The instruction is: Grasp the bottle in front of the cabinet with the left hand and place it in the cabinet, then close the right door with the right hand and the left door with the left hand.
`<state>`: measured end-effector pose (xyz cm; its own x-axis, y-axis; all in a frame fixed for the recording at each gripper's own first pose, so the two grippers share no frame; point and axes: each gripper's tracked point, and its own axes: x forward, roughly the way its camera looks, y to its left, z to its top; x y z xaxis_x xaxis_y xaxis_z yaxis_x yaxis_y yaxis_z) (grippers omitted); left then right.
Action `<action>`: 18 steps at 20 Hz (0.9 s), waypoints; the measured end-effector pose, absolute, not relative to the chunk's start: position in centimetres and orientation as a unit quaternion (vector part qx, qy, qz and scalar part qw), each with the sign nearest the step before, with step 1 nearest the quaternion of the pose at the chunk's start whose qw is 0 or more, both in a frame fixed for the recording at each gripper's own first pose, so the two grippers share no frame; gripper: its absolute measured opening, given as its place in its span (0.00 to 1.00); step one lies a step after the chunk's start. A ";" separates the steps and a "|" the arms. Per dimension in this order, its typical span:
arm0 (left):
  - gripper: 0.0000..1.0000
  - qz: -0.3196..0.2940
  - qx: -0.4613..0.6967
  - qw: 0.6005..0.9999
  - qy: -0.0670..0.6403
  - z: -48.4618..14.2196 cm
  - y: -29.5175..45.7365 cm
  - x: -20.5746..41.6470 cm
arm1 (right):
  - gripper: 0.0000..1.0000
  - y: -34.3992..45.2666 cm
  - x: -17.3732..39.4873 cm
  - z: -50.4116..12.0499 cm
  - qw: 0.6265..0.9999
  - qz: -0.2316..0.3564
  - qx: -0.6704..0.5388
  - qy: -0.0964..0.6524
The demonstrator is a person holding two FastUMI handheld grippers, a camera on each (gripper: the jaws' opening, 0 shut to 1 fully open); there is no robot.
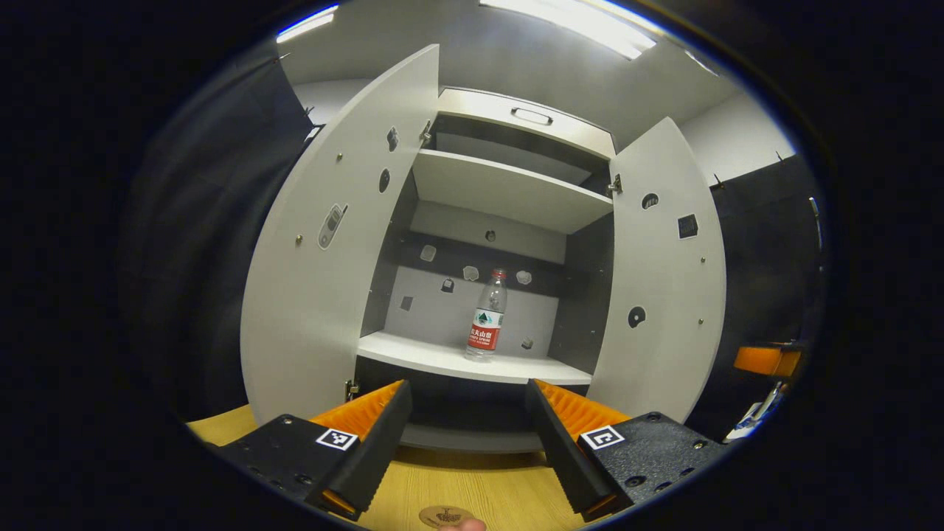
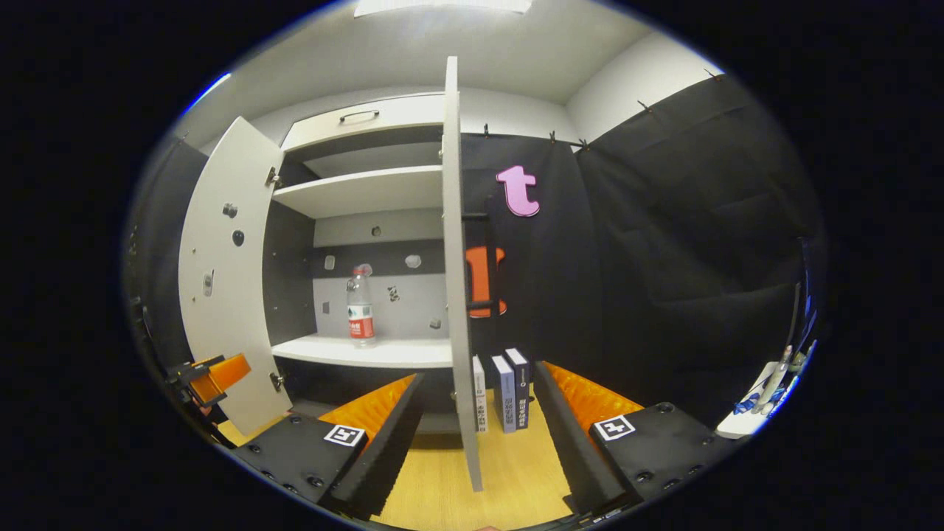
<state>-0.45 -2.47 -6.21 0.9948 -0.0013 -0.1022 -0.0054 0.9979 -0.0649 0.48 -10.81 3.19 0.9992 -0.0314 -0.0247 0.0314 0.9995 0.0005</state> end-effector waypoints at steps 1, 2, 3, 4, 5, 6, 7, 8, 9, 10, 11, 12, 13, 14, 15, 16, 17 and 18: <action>0.95 0.004 -0.031 0.998 0.051 -6.2 -2.1 -0.5 | 1.00 -12.2 1.3 5.1 1.000 -0.026 0.001 -0.001; 0.95 0.005 -0.027 0.998 0.051 -6.0 -1.8 -0.9 | 0.97 -13.8 2.2 6.7 0.999 -0.042 0.003 -0.013; 0.95 0.009 -0.022 0.999 0.048 -6.2 -1.4 -1.3 | 0.96 -15.3 3.0 7.9 0.998 -0.056 0.006 -0.019; 0.94 0.015 -0.017 0.999 0.048 -6.0 -0.8 -1.4 | 0.96 -16.4 3.9 8.8 0.998 -0.064 0.010 -0.022; 0.94 0.021 -0.012 0.999 0.047 -5.9 -0.2 -1.4 | 0.96 -17.3 4.9 9.7 0.997 -0.067 0.012 -0.026; 0.94 0.026 -0.009 0.999 0.047 -5.8 0.3 -1.5 | 0.93 -18.0 6.1 10.1 0.997 -0.071 0.013 -0.028; 0.94 0.030 -0.005 0.998 0.046 -5.7 0.7 -1.5 | 0.97 -18.5 7.1 10.3 0.997 -0.073 0.012 -0.028; 0.95 0.035 -0.003 0.998 0.046 -5.6 1.1 -1.5 | 0.97 -18.7 8.1 10.5 0.997 -0.073 0.008 -0.029; 0.95 0.039 -0.003 0.998 0.044 -5.6 1.4 -1.5 | 0.97 -19.0 8.9 10.4 0.997 -0.074 0.000 -0.028; 0.94 0.041 -0.008 0.998 0.045 -5.7 1.5 -1.4 | 0.97 -19.1 9.5 10.2 0.997 -0.078 -0.005 -0.024; 0.95 0.040 -0.013 0.998 0.045 -5.7 1.5 -1.4 | 0.97 -18.9 9.9 10.1 0.997 -0.076 -0.006 -0.023; 0.95 0.040 -0.017 0.998 0.045 -5.6 1.5 -1.4 | 0.97 -18.3 10.1 10.1 0.997 -0.069 -0.003 -0.023; 0.95 0.041 -0.018 0.998 0.045 -5.8 1.7 -1.5 | 0.97 -17.4 10.3 9.9 0.998 -0.060 -0.002 -0.022; 0.95 0.042 -0.017 0.998 0.047 -5.9 1.9 -1.5 | 0.97 -16.9 10.5 9.7 0.998 -0.055 -0.004 -0.020; 0.95 0.044 -0.016 0.998 0.048 -6.1 2.1 -1.5 | 0.96 -17.0 10.6 9.5 0.998 -0.061 -0.011 -0.020; 0.95 0.045 -0.015 0.998 0.050 -6.2 2.2 -1.5 | 0.95 -17.1 10.6 9.5 0.997 -0.067 -0.017 -0.022; 0.94 0.044 -0.015 0.998 0.051 -6.4 2.3 -1.7 | 0.95 -17.0 10.4 9.5 0.997 -0.070 -0.017 -0.024; 0.94 0.044 -0.017 0.998 0.050 -6.4 2.4 -1.7 | 0.95 -16.6 10.4 9.6 0.997 -0.069 -0.019 -0.026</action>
<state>-1.65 2.38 -6.36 0.9911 0.0854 -0.1022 -0.0889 0.9956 -0.0302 10.42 -16.62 9.63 0.9891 -0.1364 0.0551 0.1385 0.9898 -0.0348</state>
